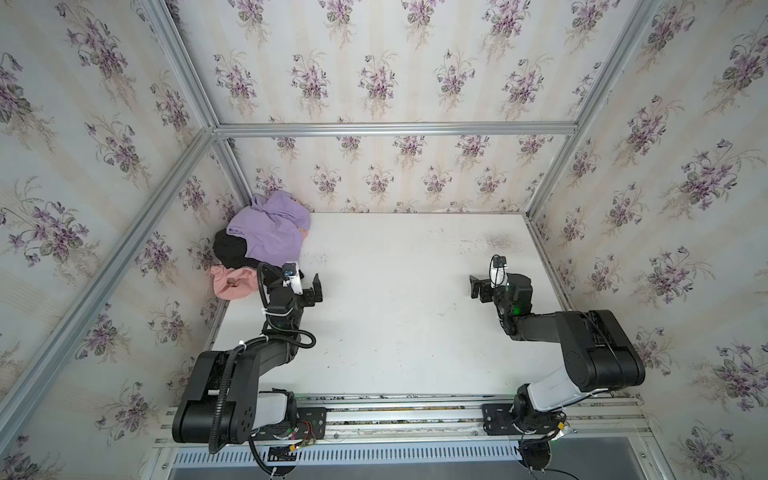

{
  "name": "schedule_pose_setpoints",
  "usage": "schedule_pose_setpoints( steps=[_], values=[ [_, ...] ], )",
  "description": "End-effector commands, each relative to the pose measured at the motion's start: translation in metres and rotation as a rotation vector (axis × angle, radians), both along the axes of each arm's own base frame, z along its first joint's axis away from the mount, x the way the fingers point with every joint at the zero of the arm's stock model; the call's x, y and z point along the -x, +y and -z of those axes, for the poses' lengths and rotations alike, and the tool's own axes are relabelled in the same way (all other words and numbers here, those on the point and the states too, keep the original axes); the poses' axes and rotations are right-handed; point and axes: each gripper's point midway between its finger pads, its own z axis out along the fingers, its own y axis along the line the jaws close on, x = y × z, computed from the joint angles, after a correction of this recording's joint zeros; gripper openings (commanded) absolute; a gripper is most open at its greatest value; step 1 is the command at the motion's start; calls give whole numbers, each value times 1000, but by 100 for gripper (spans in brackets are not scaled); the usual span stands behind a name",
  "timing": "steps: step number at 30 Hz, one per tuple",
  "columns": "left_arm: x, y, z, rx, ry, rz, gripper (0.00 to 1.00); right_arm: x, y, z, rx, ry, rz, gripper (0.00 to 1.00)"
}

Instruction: Pick out a specific cloth from the pile

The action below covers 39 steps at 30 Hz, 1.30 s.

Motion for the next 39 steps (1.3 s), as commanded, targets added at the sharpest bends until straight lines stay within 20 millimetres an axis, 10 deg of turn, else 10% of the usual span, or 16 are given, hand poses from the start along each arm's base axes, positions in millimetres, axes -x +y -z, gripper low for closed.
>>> schedule_pose_setpoints(
  steps=[1,39],
  values=[
    [-3,-2,-12,-1,-50,11,100,-2,2,-8,-9,-31,-15,100],
    [-3,-2,-12,1,-49,9,100,4,2,-9,-19,-49,-23,100]
  ],
)
